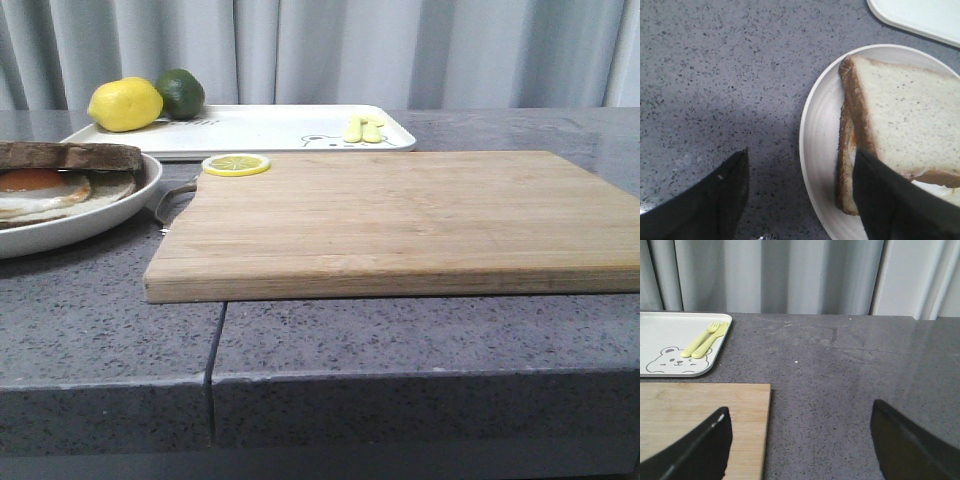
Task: Place bread and move sandwich to tray
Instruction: 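Move the left gripper to the plate rim and grasp it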
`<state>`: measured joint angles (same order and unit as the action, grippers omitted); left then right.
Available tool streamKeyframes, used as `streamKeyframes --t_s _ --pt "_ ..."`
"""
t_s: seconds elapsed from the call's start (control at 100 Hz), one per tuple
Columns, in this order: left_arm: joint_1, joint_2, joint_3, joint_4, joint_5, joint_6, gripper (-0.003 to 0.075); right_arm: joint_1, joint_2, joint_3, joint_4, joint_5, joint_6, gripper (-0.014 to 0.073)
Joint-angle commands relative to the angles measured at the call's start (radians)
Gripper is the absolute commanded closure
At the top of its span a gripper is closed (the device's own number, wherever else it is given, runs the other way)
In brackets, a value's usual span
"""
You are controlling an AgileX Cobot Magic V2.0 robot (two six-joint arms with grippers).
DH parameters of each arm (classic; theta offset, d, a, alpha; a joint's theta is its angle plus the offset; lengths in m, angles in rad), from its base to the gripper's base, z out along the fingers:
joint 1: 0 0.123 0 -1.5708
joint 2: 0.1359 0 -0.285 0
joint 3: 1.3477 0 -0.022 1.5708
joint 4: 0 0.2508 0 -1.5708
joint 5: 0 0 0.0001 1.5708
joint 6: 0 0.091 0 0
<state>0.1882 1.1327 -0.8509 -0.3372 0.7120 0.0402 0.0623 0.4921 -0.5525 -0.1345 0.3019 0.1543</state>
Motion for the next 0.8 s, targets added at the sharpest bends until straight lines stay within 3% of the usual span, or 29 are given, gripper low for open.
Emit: streamKeyframes --t_s 0.0,0.79 --pt "0.003 0.013 -0.037 -0.028 -0.044 0.005 0.03 -0.005 -0.001 -0.025 -0.014 -0.082 0.001 0.0022" --pt "0.003 0.184 -0.037 -0.119 -0.044 0.056 0.03 -0.005 -0.001 -0.025 -0.014 -0.082 0.001 0.0022"
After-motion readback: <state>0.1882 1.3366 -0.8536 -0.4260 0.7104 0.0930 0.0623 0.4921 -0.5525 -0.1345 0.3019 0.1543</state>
